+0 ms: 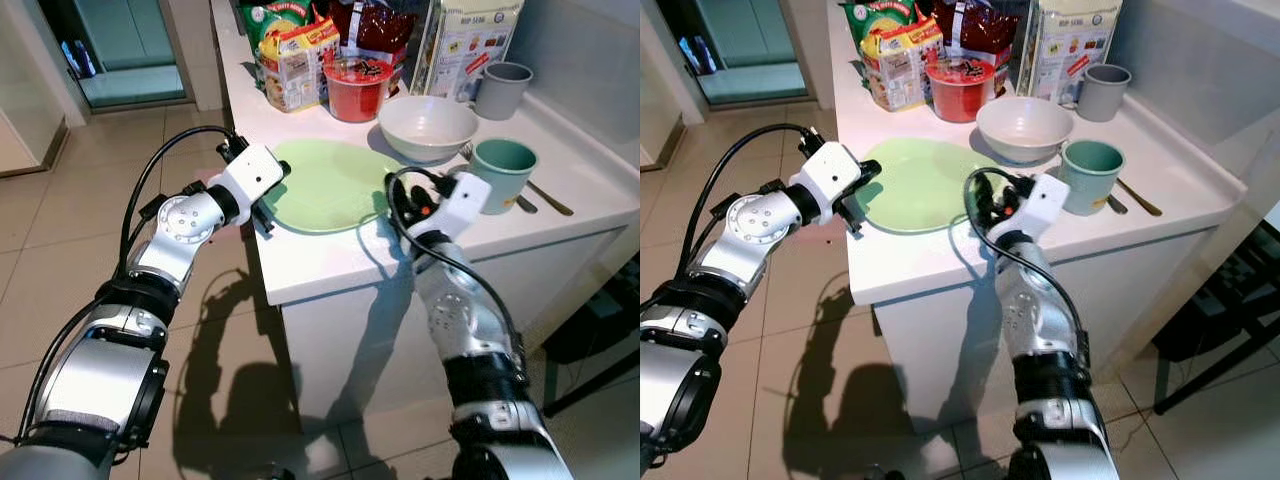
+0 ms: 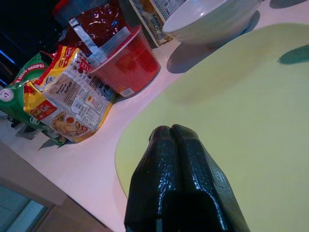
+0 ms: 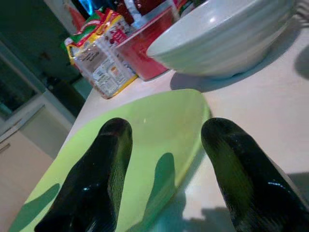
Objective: Setting the table
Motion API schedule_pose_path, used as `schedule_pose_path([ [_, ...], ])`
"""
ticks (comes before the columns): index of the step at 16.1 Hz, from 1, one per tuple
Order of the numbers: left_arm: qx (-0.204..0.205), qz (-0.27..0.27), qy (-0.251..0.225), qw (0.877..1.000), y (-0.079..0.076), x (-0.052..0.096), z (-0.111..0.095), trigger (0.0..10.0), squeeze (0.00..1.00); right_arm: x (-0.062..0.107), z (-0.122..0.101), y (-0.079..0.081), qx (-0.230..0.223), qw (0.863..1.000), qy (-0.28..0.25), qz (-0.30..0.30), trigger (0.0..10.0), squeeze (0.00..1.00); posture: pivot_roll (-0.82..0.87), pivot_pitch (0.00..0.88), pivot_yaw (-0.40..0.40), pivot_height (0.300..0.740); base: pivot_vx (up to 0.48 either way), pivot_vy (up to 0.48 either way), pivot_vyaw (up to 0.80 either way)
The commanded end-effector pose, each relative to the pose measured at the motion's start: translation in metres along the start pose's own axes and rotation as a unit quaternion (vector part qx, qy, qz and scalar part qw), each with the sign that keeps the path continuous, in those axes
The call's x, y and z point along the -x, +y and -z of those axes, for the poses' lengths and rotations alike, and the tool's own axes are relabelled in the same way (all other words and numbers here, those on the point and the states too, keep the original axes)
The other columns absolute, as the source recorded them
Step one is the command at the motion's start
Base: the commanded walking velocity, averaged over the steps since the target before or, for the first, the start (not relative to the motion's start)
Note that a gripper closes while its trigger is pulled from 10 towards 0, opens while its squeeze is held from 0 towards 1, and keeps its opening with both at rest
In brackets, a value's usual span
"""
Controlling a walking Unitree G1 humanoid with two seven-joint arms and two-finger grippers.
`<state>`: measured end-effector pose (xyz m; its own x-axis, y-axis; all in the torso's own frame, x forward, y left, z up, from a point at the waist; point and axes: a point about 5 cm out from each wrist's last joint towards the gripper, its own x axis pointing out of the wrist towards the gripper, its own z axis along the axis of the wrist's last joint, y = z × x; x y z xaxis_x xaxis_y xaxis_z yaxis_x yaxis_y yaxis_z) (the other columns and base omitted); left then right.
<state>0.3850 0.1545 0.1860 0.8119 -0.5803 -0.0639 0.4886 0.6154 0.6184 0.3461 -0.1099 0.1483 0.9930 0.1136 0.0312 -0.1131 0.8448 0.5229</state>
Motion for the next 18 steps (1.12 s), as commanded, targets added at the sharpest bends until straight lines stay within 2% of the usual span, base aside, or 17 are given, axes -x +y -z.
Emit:
schedule_pose_path([
  [1,-0.002,-0.005,0.001,1.000,0.005,0.003,0.000,10.0,0.00,0.003,-0.006,0.002,0.009,1.000,-0.005,0.005,10.0,0.00,0.04,0.000,0.032,0.740,0.000,0.000,0.00],
  [4,-0.004,-0.004,0.002,1.000,0.005,0.003,0.001,10.0,0.00,0.009,-0.014,0.000,0.003,1.000,-0.006,0.020,10.0,0.00,0.04,0.000,0.036,0.740,0.000,0.000,0.00],
  [6,-0.007,-0.004,0.002,1.000,0.008,0.003,-0.001,10.0,0.00,0.010,-0.020,0.005,-0.059,0.998,0.001,0.033,10.0,0.00,0.03,0.000,0.041,0.740,0.000,0.000,0.00],
  [10,-0.013,-0.004,0.000,1.000,0.012,0.003,-0.004,10.0,0.00,0.001,-0.006,-0.004,-0.118,0.990,0.036,0.072,10.0,0.00,0.05,0.000,0.042,0.740,0.000,0.000,0.00],
  [14,-0.015,-0.003,0.002,1.000,0.012,0.005,-0.003,10.0,0.00,-0.001,0.006,-0.013,-0.143,0.983,0.067,0.092,10.0,0.00,0.06,0.000,0.042,0.740,0.000,0.000,0.00],
  [18,-0.015,-0.002,0.002,1.000,0.012,0.005,-0.003,10.0,0.00,-0.008,0.009,-0.008,-0.134,0.985,0.072,0.079,10.0,0.00,0.06,0.000,0.041,0.740,0.000,0.000,0.00],
])
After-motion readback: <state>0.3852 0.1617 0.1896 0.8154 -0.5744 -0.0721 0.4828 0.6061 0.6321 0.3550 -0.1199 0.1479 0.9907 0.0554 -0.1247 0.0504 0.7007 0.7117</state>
